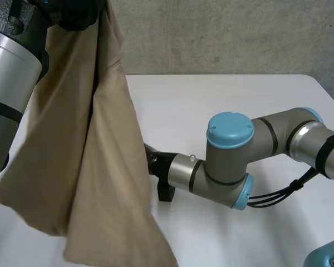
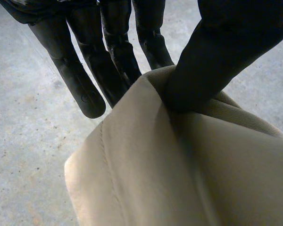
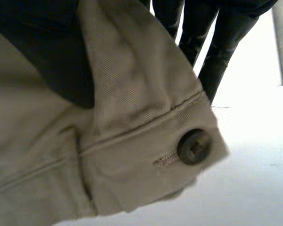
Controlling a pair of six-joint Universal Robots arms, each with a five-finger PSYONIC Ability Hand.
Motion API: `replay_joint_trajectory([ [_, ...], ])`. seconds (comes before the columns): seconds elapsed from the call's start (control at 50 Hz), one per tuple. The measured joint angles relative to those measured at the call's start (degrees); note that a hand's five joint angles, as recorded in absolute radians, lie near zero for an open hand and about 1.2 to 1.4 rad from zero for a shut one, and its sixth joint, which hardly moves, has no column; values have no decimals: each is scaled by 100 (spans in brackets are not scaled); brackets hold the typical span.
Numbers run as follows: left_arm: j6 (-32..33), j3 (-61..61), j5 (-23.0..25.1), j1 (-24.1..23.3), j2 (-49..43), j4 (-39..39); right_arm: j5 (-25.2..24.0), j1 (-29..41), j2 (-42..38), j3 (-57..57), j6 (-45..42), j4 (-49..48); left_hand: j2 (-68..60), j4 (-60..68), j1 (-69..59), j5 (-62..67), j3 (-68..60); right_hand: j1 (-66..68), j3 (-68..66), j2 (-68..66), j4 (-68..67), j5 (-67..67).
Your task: Fold the shorts.
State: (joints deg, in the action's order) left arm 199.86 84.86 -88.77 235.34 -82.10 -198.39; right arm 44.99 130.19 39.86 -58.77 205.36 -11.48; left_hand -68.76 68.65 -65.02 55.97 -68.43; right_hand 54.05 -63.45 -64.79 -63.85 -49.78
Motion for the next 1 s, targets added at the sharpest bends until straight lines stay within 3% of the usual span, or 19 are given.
replay_joint_trajectory([
  [0.2,7,-23,2,164,-137,-8,1242,-521,358,70,-101,-236,0,1,-1,0,0,150,-275,-233,-390,-421],
  [0.36,-12,6,-9,574,-386,-35,2307,-1511,1972,-910,-2166,-248,0,1,-1,-3,0,150,-350,-230,-427,-436],
  [0.48,-30,163,-12,668,-826,-90,2902,-1672,2936,-1959,-3742,-155,0,1,-1,0,0,150,-417,-230,-446,-436],
  [0.6,-104,545,-10,645,-1321,-107,3142,-1621,3368,-2810,-4629,249,0,2,-1,0,0,150,-440,-230,-446,-436],
  [0.74,-187,1477,-5,418,-1878,-31,3417,-1498,3527,-3847,-5991,1735,0,3,-1,0,0,150,-440,-231,-446,-436],
  [0.8,-180,1669,-6,368,-1906,37,3470,-1482,3526,-3919,-6161,2001,0,2,-1,0,0,149,-423,-218,-424,-436],
  [0.82,-163,1900,-7,315,-1889,200,3580,-1467,3540,-3983,-6431,2534,23,-21,12,-5,19,-1291,1488,1577,1396,1065],
  [0.86,-157,1958,-7,304,-1870,273,3594,-1468,3547,-3980,-6463,2613,23,-21,12,-5,19,-1291,1488,1577,1396,1065],
  [0.88,-145,2071,-6,284,-1793,487,3639,-1474,3595,-3936,-6541,2838,691,-610,473,-437,597,-2600,2786,2886,2857,2544],
  [0.9,-136,2140,-2,273,-1661,782,3660,-1479,3669,-3878,-6567,2941,2701,-2614,2524,-2342,2561,-3296,3650,3736,3747,3454],
  [0.92,-136,2145,-2,273,-1635,832,3670,-1484,3741,-3832,-6567,2973,2963,-2883,2790,-2613,2908,-3690,4162,4183,4262,3961],
  [0.96,-133,2149,2,271,-1433,1199,3675,-1492,3945,-3715,-6526,2959,3863,-3857,3674,-3613,3815,-3949,4429,4431,4668,4296],
  [1.0,-136,2102,6,274,-1239,1469,3670,-1502,4133,-3618,-6438,2861,4015,-4025,3762,-3789,3943,-3971,4509,4489,4730,4331],
])
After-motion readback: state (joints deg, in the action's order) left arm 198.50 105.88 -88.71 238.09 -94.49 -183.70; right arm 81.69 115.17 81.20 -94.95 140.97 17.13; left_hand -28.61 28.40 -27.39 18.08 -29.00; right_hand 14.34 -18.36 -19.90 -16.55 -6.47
